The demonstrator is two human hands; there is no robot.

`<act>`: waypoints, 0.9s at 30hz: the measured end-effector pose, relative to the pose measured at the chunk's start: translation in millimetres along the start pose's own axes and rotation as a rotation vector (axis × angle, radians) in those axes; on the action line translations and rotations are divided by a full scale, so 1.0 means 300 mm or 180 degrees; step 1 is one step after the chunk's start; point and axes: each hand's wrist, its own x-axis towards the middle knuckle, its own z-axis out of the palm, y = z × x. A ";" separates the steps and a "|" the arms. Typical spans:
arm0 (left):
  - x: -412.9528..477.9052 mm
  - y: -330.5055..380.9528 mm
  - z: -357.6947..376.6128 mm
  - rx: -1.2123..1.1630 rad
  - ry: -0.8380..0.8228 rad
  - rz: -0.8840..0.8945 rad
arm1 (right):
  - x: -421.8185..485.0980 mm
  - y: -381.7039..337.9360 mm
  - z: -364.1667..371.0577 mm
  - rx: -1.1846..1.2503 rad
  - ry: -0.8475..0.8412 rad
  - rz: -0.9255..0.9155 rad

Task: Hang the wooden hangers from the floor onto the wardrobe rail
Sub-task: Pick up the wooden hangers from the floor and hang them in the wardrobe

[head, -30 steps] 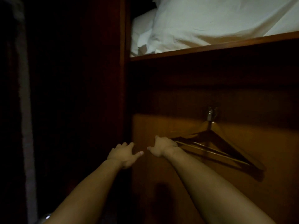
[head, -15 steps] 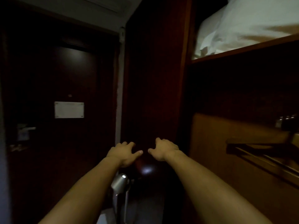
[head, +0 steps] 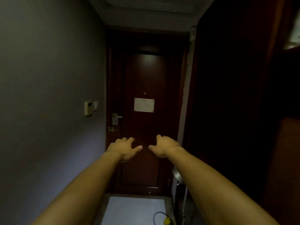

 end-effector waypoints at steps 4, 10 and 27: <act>-0.079 -0.207 -0.035 0.0058 -0.0007 -0.0299 | 0.004 -0.200 0.056 0.0148 -0.0056 -0.0244; -0.185 -0.495 -0.064 0.0265 -0.0119 -0.0487 | -0.023 -0.444 0.213 0.0359 -0.0303 -0.0345; -0.161 -0.807 0.286 0.0176 -0.0823 -0.0379 | 0.013 -0.571 0.627 0.0324 -0.0873 -0.0015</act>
